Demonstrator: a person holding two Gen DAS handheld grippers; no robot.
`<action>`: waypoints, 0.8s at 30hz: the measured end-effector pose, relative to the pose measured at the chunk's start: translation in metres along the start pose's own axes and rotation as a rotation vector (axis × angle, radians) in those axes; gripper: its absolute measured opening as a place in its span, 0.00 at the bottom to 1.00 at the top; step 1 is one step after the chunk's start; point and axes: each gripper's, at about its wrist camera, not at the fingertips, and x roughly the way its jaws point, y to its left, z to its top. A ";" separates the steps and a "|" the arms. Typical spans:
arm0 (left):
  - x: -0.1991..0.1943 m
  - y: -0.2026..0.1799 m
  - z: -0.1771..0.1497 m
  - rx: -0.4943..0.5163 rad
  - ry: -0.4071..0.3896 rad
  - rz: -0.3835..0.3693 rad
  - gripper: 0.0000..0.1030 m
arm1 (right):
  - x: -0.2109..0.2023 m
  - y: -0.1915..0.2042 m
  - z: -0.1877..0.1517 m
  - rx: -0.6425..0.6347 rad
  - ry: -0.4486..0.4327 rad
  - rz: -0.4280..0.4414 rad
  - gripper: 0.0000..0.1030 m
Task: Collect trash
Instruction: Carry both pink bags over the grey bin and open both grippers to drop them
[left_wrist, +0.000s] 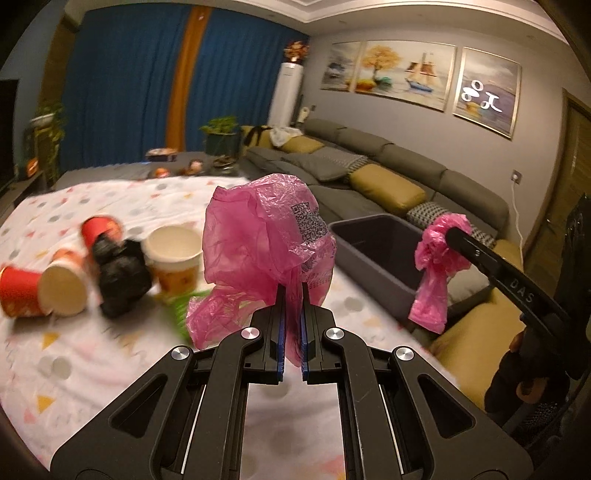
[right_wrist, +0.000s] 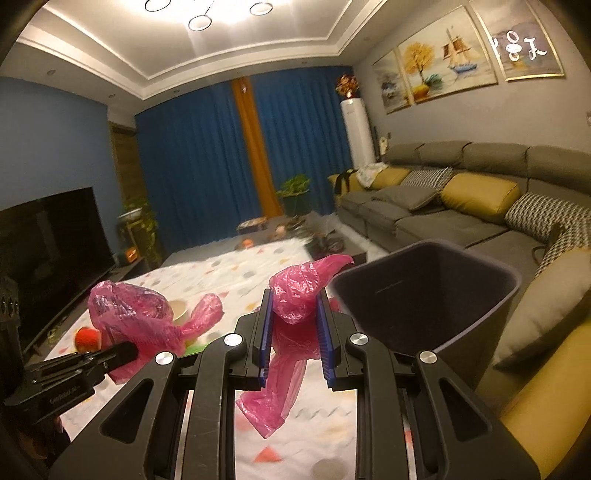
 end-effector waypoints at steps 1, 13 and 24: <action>0.004 -0.006 0.003 0.007 0.000 -0.010 0.05 | 0.002 -0.006 0.004 0.001 -0.008 -0.016 0.22; 0.074 -0.088 0.041 0.126 -0.020 -0.148 0.05 | 0.032 -0.062 0.023 0.017 -0.044 -0.138 0.23; 0.141 -0.122 0.045 0.165 0.043 -0.204 0.05 | 0.051 -0.091 0.020 0.027 -0.043 -0.188 0.23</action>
